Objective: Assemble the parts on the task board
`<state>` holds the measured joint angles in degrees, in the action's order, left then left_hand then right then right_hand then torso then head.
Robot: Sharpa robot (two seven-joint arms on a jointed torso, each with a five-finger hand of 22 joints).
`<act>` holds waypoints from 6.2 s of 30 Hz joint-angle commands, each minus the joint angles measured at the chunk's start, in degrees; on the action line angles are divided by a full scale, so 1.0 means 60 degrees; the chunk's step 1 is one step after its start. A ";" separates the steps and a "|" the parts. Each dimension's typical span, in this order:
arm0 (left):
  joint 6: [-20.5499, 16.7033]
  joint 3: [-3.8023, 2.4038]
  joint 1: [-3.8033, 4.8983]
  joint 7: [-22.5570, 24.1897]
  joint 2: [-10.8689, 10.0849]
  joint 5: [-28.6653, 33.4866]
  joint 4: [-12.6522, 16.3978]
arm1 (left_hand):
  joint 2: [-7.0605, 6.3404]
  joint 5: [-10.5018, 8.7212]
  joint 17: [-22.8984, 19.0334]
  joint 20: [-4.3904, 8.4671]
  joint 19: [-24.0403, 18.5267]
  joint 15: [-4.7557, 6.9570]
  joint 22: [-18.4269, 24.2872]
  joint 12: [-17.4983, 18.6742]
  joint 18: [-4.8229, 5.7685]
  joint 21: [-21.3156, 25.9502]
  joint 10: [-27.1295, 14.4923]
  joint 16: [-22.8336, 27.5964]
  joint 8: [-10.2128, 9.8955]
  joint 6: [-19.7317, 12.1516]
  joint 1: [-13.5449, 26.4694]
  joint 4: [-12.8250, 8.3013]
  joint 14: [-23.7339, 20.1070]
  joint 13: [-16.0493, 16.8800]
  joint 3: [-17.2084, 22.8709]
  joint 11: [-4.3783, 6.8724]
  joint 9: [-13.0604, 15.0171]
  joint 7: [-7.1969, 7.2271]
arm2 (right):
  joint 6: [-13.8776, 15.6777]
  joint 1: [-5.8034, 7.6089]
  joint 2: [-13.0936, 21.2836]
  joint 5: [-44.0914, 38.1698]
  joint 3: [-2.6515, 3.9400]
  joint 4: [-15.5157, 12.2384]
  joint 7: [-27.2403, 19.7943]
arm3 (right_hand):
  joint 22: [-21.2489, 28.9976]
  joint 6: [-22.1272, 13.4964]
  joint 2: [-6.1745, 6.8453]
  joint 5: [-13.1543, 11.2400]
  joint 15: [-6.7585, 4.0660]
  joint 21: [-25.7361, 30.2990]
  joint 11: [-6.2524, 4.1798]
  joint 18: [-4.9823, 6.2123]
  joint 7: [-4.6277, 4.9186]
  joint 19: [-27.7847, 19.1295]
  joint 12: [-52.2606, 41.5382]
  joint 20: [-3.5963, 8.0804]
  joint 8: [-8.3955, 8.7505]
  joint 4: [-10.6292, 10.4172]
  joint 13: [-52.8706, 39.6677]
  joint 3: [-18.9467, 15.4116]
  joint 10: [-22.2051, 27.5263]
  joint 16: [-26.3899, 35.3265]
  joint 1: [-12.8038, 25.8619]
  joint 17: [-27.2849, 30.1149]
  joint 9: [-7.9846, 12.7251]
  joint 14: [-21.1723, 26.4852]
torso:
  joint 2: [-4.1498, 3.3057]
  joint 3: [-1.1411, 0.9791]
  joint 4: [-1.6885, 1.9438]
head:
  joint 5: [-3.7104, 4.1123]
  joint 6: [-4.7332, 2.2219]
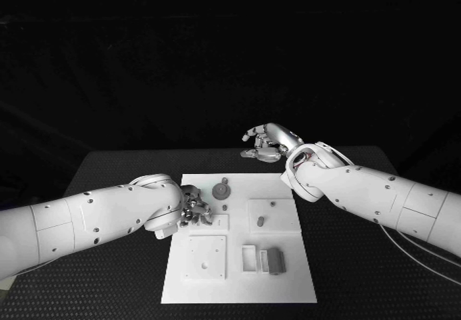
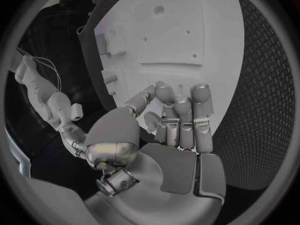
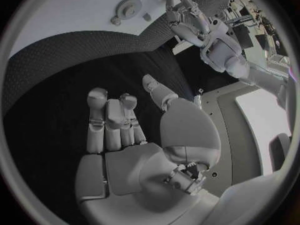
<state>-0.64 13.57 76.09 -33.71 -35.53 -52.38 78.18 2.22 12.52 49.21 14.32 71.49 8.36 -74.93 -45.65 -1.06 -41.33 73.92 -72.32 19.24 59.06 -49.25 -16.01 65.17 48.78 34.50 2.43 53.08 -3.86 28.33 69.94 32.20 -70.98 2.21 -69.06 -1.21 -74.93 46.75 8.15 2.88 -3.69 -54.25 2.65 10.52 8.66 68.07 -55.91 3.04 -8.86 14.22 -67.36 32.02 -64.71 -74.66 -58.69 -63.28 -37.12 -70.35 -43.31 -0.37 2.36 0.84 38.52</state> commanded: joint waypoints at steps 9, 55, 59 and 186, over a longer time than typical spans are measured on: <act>0.0169 0.0003 -0.0019 0.0011 0.0031 -0.0044 -0.0026 | 0.0124 0.0028 -0.0030 0.0158 0.0086 0.0287 -0.0188 -0.0062 -0.0401 -0.0041 -0.0576 -0.0043 0.0040 0.0741 -0.0093 -0.0007 -0.0099 -0.0019 0.0040 0.0333 0.2196 0.0380 | -0.0136 0.0001 -0.0016 -0.0092 0.0006 -0.0001 -0.0016 | -0.0108 0.0034 -0.0086 -0.0025 0.0001 0.0058 -0.0013 0.0746 0.0083 0.0014 -0.0005 0.0080 -0.0052 0.0016 0.0018 -0.0057 0.0080 0.0023 -0.0001 -0.0012 -0.0012 0.0082 | 0.0000 -0.0008 -0.0005 | -0.0009 -0.0004; 0.0237 0.0003 -0.0067 0.0108 0.0135 -0.0181 -0.0142 | -0.0273 -0.0085 -0.0651 0.0212 0.0207 0.0365 -0.0197 -0.0400 -0.0400 -0.0070 -0.0485 -0.0605 -0.0353 0.1167 -0.0113 0.0053 -0.0158 -0.0333 -0.0085 0.0410 0.1870 0.0454 | -0.0191 0.0002 -0.0007 -0.0092 0.0005 -0.0002 -0.0005 | -0.0115 0.0032 -0.0091 -0.0025 -0.0001 0.0062 -0.0015 0.0746 0.0082 0.0008 -0.0013 0.0077 -0.0049 0.0026 0.0029 -0.0081 0.0085 0.0031 0.0000 -0.0010 -0.0009 0.0091 | 0.0000 -0.0016 -0.0010 | -0.0002 0.0051; 0.0285 0.0003 -0.0068 0.0114 0.0148 -0.0214 -0.0139 | -0.0293 -0.0106 -0.0660 0.0223 0.0241 0.0383 -0.0201 -0.0430 -0.0406 -0.0095 -0.0453 -0.0645 -0.0332 0.1205 -0.0129 0.0047 -0.0132 -0.0333 -0.0090 0.0428 0.1878 0.0472 | -0.0196 0.0002 -0.0003 -0.0092 0.0005 -0.0011 -0.0005 | -0.0116 0.0032 -0.0092 -0.0025 -0.0001 0.0063 -0.0015 0.0746 0.0082 0.0008 -0.0014 0.0076 -0.0049 0.0028 0.0031 -0.0083 0.0085 0.0031 -0.0001 -0.0013 -0.0009 0.0090 | -0.0001 -0.0016 -0.0005 | 0.0002 0.0047; 0.0783 -0.0858 0.0536 0.0564 0.0882 -0.2244 -0.3190 | -0.0175 -0.1567 -0.2326 -0.0843 -0.0922 -0.0755 0.0590 0.1084 -0.0755 0.1796 -0.1849 0.0672 -0.2453 -0.1637 0.1620 0.0000 -0.1250 -0.1629 -0.2606 -0.0778 -0.1394 -0.0813 | -0.0328 0.0012 0.0071 -0.0001 0.0004 0.0263 0.0009 | -0.0127 0.0025 -0.0120 -0.0025 0.0000 0.0070 -0.0013 0.0746 0.0084 0.0015 -0.0039 0.0070 -0.0040 -0.0006 0.0059 -0.0124 0.0085 0.0027 0.0037 -0.0042 -0.0001 0.0072 | -0.0019 -0.0003 -0.0006 | 0.0015 -0.0216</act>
<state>2.04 8.43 79.21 -31.21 -30.72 -60.72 59.62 1.15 3.05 35.45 9.22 66.12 3.78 -71.64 -39.45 -1.48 -30.89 64.24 -68.60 4.21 48.50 -40.11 -16.16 57.80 39.26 18.72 -0.95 45.01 -8.27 27.14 69.97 32.64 -70.89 2.20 -67.45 -1.03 -74.90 46.74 7.92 2.88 -3.79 -54.02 2.45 10.53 8.69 68.19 -55.91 3.14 -8.86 14.22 -67.11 31.71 -64.51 -74.66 -58.46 -63.48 -37.10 -70.23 -43.40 -0.40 2.26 0.96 37.22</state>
